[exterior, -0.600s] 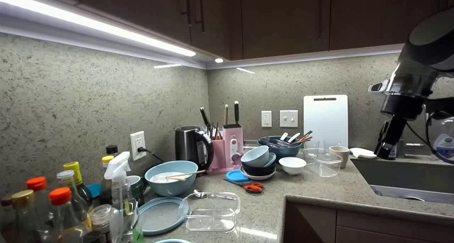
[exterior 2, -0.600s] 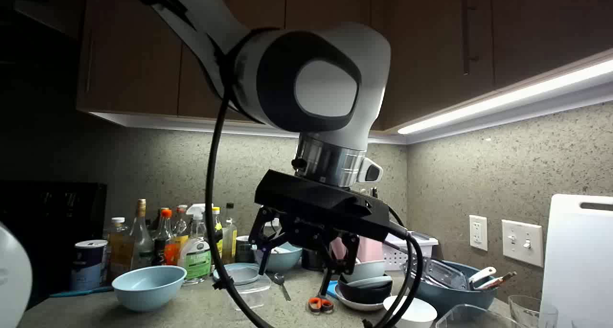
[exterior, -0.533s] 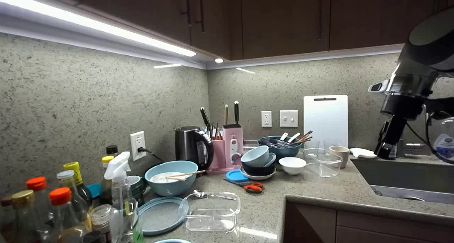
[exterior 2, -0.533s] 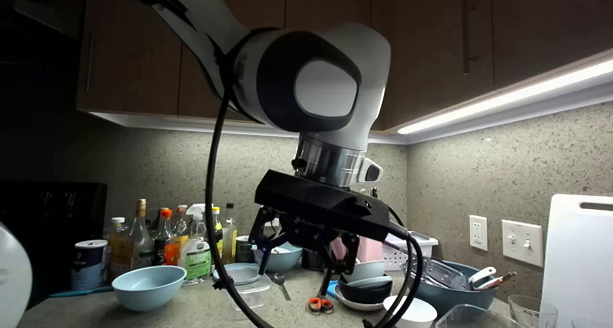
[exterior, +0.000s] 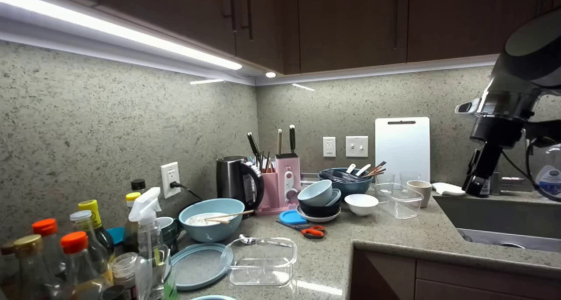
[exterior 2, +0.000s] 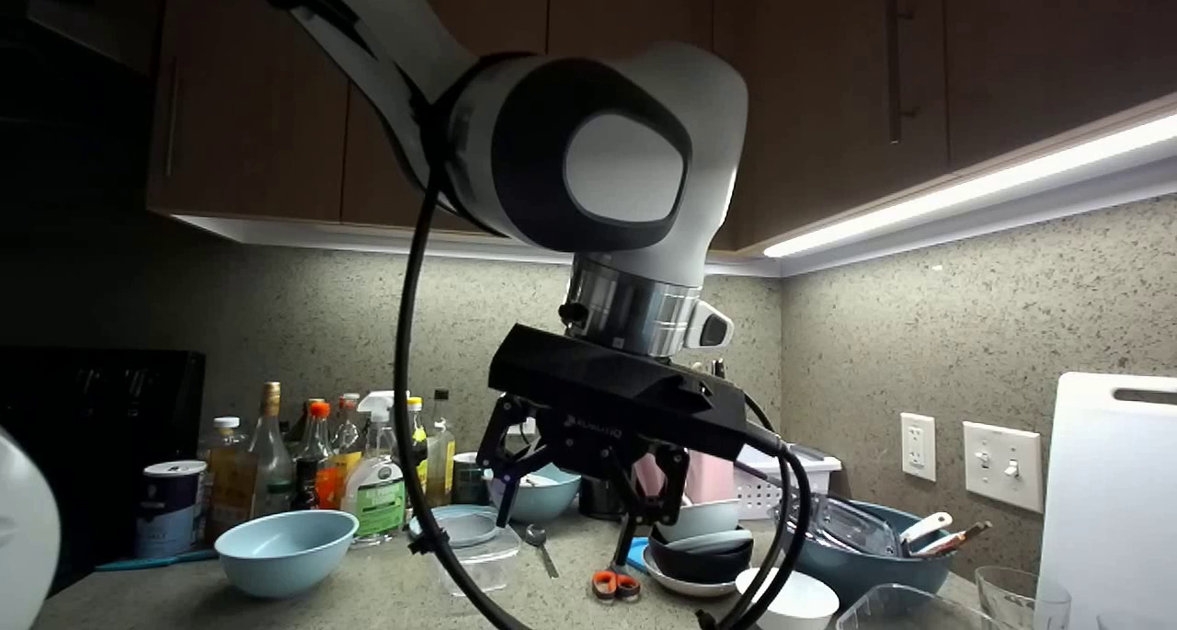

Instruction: Put the stick into the container

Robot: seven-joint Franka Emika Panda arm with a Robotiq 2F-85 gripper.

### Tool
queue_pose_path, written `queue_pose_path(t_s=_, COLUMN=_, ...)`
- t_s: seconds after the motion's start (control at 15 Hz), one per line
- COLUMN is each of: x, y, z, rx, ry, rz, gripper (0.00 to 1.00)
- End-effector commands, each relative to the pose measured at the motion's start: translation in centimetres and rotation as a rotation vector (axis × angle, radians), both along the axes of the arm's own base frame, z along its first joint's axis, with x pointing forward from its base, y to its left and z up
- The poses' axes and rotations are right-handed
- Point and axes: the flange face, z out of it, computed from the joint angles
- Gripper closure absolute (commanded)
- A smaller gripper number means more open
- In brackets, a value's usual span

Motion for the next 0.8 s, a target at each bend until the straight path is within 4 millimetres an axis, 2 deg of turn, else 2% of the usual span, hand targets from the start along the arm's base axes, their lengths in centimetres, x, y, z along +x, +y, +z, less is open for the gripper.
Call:
queue_pose_path(t_s=0.0, x=2.3, y=3.7, z=0.1, rx=-0.070, ry=-0.014, rz=0.106, gripper=0.00)
queue_pose_path(t_s=0.2, x=4.7, y=10.3, z=0.3, rx=-0.165, ry=-0.027, rz=0.262, gripper=0.00)
queue_pose_path(t_s=0.47, x=6.7, y=19.6, z=-1.0, rx=-0.289, ry=-0.035, rz=0.496, gripper=0.00)
queue_pose_path(t_s=0.6, x=6.6, y=22.1, z=-1.2, rx=-0.329, ry=-0.044, rz=0.585, gripper=0.00)
queue_pose_path(t_s=0.67, x=6.3, y=20.7, z=-0.7, rx=-0.302, ry=-0.031, rz=0.533, gripper=0.00)
queue_pose_path(t_s=0.73, x=6.3, y=21.9, z=-1.0, rx=-0.315, ry=-0.028, rz=0.564, gripper=0.00)
